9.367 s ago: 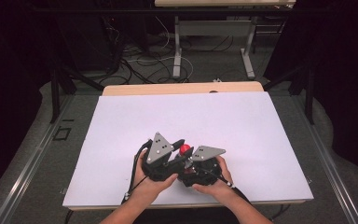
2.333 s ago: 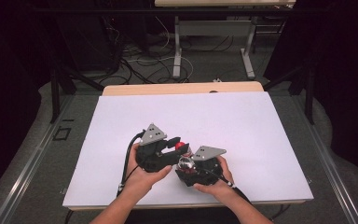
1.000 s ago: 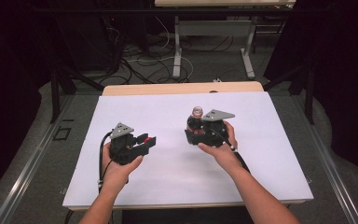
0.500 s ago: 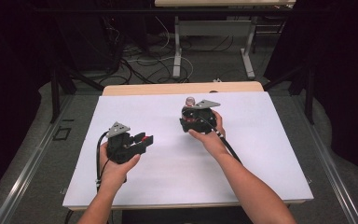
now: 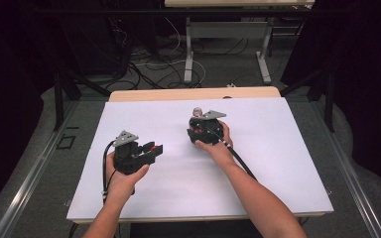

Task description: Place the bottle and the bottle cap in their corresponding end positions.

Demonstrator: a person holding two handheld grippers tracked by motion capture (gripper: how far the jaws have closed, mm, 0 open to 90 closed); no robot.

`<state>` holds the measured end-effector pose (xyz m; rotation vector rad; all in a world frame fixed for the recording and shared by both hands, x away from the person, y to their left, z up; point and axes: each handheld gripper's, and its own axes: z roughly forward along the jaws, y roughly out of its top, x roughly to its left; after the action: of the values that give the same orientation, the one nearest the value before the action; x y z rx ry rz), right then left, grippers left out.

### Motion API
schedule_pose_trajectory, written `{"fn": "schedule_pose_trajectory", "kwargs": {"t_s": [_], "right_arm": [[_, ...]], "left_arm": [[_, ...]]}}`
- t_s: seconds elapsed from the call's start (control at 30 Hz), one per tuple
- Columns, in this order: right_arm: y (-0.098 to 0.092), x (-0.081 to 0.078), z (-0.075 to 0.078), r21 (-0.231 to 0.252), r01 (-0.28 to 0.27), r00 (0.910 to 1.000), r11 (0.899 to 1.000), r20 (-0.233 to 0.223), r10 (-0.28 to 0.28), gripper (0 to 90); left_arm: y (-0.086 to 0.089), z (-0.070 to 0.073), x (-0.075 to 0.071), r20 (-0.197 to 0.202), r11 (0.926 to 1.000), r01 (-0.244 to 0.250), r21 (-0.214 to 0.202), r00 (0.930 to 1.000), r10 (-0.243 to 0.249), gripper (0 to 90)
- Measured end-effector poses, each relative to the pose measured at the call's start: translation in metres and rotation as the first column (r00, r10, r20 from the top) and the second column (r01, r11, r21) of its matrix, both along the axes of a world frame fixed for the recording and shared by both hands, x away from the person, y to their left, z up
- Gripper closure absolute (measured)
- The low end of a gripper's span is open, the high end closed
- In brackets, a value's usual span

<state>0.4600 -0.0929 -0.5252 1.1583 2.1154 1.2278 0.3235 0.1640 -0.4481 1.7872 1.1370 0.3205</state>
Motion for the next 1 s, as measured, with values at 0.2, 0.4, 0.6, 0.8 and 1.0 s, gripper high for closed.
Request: {"fn": "schedule_pose_trajectory", "kwargs": {"t_s": [0.2, 0.4, 0.6, 0.8, 1.0], "right_arm": [[-0.005, 0.003, -0.01, 0.003, 0.018, 0.9998, 1.0, -0.003, -0.018, 28.2], [-0.008, 0.0, -0.014, 0.03, 0.014, 0.9998, 0.999, 0.013, -0.014, 27.5], [-0.009, 0.001, -0.014, 0.037, 0.006, 1.0, 0.999, 0.005, -0.006, 25.1], [-0.011, -0.001, -0.012, 0.052, 0.008, 1.0, 0.999, 0.001, -0.008, 19.4], [-0.018, -0.007, -0.009, 0.055, 0.005, 1.0, 0.998, -0.004, -0.005, 15.4]], "left_arm": [[-0.001, -0.001, 0.0, -0.004, 1.0, 0.004, 0.003, 1.0, -0.004, 61.4], [-0.003, -0.004, 0.001, -0.008, 1.0, 0.005, 0.008, 0.9999, -0.005, 61.4], [-0.003, -0.005, 0.001, -0.013, 0.9999, 0.006, 0.009, 0.9999, -0.006, 61.4], [-0.005, -0.01, 0.003, -0.026, 0.9999, 0.006, 0.015, 0.9996, -0.006, 61.4], [-0.01, -0.013, 0.006, -0.028, 0.9998, 0.011, 0.019, 0.9995, -0.011, 61.4]]}}
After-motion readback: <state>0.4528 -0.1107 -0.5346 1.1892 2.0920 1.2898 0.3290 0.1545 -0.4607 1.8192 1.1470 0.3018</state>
